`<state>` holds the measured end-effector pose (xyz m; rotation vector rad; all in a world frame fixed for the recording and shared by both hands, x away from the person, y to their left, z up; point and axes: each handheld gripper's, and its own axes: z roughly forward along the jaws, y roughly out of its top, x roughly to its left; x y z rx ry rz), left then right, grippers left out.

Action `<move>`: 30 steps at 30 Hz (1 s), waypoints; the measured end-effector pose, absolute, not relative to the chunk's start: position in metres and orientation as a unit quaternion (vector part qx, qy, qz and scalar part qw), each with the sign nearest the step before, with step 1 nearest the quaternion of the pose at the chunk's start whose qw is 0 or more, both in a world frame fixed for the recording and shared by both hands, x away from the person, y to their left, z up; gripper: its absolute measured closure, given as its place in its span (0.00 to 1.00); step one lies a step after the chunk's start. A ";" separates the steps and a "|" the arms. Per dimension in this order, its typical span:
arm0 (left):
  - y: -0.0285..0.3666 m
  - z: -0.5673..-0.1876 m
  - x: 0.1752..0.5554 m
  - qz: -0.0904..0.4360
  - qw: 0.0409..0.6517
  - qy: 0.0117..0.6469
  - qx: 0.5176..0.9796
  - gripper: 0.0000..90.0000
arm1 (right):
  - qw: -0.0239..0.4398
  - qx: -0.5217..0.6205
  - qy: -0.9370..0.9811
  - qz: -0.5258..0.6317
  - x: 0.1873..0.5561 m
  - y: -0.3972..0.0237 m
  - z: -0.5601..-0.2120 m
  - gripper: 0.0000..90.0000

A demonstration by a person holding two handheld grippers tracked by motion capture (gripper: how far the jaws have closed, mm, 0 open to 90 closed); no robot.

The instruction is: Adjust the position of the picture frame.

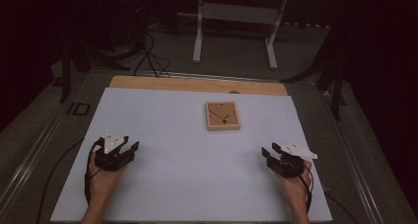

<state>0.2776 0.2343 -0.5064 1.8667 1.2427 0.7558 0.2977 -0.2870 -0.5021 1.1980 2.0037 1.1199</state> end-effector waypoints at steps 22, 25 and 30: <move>0.227 -0.508 0.278 0.299 0.374 0.474 0.739 0.60 | 0.278 0.414 0.754 0.427 0.304 -0.264 -0.485 0.65; 0.227 -0.509 0.278 0.300 0.373 0.472 0.740 0.60 | 0.277 0.405 0.759 0.428 0.306 -0.258 -0.482 0.69; 0.227 -0.508 0.277 0.302 0.371 0.474 0.739 0.60 | 0.267 0.399 0.762 0.435 0.312 -0.247 -0.478 0.73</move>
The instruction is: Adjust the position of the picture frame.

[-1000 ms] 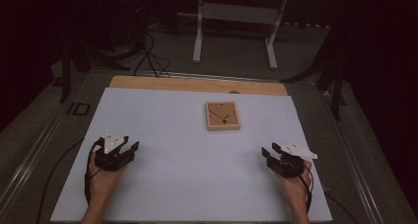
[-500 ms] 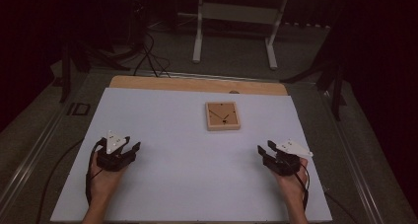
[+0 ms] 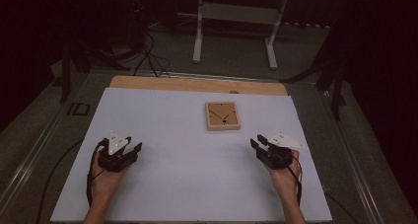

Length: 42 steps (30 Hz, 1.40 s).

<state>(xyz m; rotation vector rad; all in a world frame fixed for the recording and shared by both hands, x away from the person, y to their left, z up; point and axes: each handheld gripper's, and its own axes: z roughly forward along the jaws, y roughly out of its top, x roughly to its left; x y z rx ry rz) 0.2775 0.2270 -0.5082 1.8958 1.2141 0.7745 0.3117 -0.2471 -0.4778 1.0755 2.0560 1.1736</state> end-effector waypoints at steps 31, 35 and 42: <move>0.229 -0.505 0.276 0.317 0.383 0.466 0.731 0.59 | 0.270 0.336 0.794 0.429 0.359 -0.169 -0.442 1.00; 0.229 -0.505 0.276 0.318 0.383 0.466 0.732 0.59 | 0.269 0.336 0.800 0.418 0.369 -0.159 -0.447 1.00; 0.229 -0.506 0.276 0.320 0.380 0.464 0.733 0.59 | 0.254 0.347 0.801 0.417 0.385 -0.144 -0.457 1.00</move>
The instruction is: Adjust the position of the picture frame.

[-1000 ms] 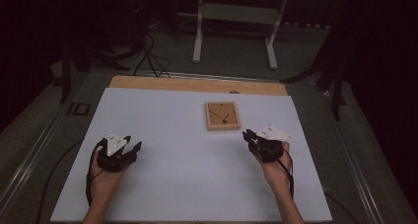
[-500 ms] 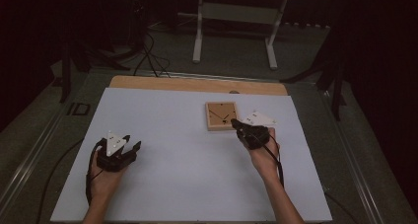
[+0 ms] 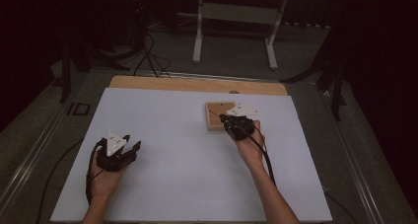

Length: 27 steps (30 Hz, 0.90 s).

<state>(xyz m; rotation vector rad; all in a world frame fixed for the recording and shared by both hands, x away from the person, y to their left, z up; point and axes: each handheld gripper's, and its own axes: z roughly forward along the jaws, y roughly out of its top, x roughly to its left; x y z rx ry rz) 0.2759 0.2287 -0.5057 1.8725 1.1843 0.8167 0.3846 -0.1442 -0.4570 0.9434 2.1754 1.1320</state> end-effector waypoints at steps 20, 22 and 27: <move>0.230 -0.505 0.275 0.323 0.382 0.463 0.732 0.59 | 0.229 0.388 0.803 0.389 0.417 -0.104 -0.494 0.83; 0.230 -0.505 0.275 0.323 0.382 0.463 0.731 0.59 | 0.228 0.394 0.804 0.383 0.419 -0.103 -0.497 0.82; 0.231 -0.504 0.274 0.324 0.384 0.465 0.729 0.59 | 0.229 0.405 0.804 0.370 0.424 -0.098 -0.506 0.82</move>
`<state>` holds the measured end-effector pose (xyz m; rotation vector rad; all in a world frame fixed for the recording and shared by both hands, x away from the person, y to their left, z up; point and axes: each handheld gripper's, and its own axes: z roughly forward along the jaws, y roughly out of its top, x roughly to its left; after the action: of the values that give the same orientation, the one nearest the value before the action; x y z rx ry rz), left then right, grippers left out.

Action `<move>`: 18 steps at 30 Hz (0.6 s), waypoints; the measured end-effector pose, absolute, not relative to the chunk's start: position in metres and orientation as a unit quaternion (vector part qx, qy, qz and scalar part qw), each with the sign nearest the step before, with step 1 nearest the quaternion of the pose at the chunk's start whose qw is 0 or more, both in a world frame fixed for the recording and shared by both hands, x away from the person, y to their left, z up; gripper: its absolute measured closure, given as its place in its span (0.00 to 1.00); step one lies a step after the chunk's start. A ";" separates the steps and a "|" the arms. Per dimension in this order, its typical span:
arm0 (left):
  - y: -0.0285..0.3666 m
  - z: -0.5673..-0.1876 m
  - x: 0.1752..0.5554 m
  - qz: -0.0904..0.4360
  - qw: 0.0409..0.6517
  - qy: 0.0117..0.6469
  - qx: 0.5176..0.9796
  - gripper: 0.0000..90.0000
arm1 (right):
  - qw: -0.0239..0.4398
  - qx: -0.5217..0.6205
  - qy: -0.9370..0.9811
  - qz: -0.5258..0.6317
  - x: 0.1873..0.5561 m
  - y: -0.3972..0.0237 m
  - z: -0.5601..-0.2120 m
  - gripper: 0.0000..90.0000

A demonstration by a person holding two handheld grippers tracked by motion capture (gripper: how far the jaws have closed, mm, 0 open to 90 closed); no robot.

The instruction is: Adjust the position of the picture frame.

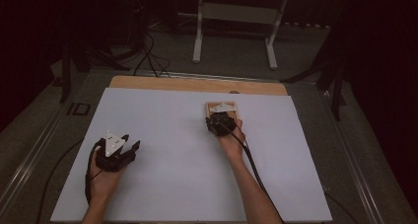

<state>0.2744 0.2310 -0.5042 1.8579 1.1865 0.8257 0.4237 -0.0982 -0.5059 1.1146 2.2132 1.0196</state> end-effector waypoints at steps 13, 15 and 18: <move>0.233 -0.504 0.274 0.325 0.386 0.467 0.726 0.59 | 0.237 0.418 0.804 0.351 0.426 -0.090 -0.516 0.82; 0.233 -0.504 0.274 0.325 0.384 0.466 0.728 0.59 | 0.238 0.423 0.800 0.352 0.426 -0.090 -0.516 0.83; 0.232 -0.504 0.274 0.325 0.384 0.465 0.729 0.59 | 0.242 0.430 0.796 0.350 0.425 -0.088 -0.517 0.83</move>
<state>0.2738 0.2322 -0.5038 1.8571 1.1865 0.8279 0.4249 -0.0883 -0.5166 1.1761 2.1764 0.9573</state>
